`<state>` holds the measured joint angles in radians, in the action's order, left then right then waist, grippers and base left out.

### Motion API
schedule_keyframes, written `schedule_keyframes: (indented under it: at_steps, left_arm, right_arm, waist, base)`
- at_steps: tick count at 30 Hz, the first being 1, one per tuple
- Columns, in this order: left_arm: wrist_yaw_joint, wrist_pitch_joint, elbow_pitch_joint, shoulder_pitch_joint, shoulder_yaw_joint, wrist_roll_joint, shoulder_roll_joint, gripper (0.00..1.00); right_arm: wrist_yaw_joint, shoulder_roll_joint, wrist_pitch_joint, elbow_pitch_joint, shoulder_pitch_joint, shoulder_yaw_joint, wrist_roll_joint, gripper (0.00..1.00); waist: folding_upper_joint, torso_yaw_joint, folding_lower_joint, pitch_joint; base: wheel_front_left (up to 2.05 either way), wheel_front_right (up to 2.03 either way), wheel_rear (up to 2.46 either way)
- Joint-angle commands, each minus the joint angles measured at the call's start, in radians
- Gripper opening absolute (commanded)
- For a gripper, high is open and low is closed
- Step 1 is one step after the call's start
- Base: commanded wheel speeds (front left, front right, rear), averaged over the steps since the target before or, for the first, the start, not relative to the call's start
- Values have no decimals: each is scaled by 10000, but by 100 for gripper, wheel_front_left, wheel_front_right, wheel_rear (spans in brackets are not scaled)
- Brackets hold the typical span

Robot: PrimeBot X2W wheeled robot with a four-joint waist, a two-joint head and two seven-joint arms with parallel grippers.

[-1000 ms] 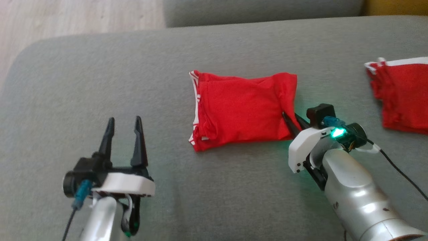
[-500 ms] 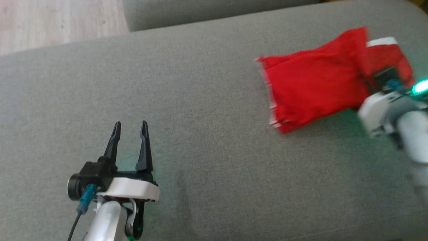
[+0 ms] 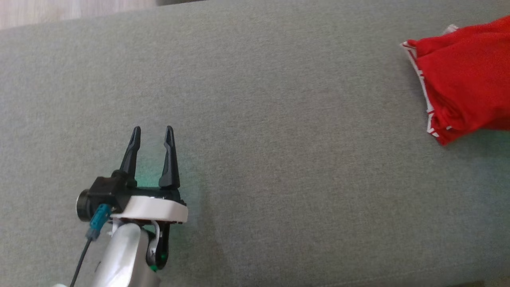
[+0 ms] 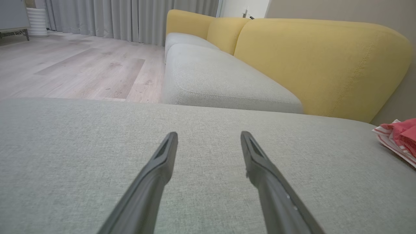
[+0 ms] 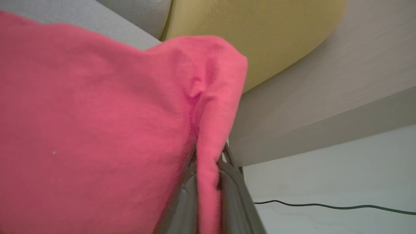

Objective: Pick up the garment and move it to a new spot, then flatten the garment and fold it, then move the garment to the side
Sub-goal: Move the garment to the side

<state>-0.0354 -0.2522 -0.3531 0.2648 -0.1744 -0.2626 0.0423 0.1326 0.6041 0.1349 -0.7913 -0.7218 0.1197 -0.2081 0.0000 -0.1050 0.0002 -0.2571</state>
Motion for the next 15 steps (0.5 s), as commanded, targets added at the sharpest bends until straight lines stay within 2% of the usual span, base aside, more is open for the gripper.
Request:
schedule_keyframes:
  at_steps: [1, 3, 6, 11, 12, 14, 15]
  left_arm:
    - [-38, -95, 251, 409, 329, 94, 80, 100]
    - [-50, -95, 259, 465, 352, 103, 79, 100]
    - [-73, -95, 269, 522, 454, 162, 79, 100]
    - [-110, -95, 265, 570, 537, 208, 79, 100]
    - [-119, -95, 253, 585, 555, 216, 79, 100]
    - [-133, -95, 230, 616, 584, 228, 79, 100]
    - [-136, -95, 219, 630, 593, 230, 79, 100]
  right_arm:
    - [-19, 426, 162, 364, 366, -225, -203, 0]
    - [-19, 390, 367, 476, 519, -627, -335, 0]
    - [-19, 10, 619, 949, 806, -1255, -497, 0]
    - [-19, -246, 738, 1270, 983, -1768, -580, 0]
    - [-19, -315, 766, 1359, 1019, -1910, -591, 28]
    - [-19, -446, 831, 1514, 1097, -2145, -640, 100]
    - [-19, -527, 871, 1552, 1120, -2281, -618, 100]
  waist:
    - [0, 128, -2, -147]
    - [0, 181, -2, -243]
    - [0, 219, -2, -417]
    - [0, 201, -2, -540]
    - [0, 188, -2, -557]
    - [0, 157, -2, -576]
    - [0, 134, -2, -573]
  base:
    - [0, 0, 0]
    - [0, 0, 0]
    - [0, 0, 0]
    - [0, 0, 0]
    - [0, 0, 0]
    - [0, 0, 0]
    - [0, 0, 0]
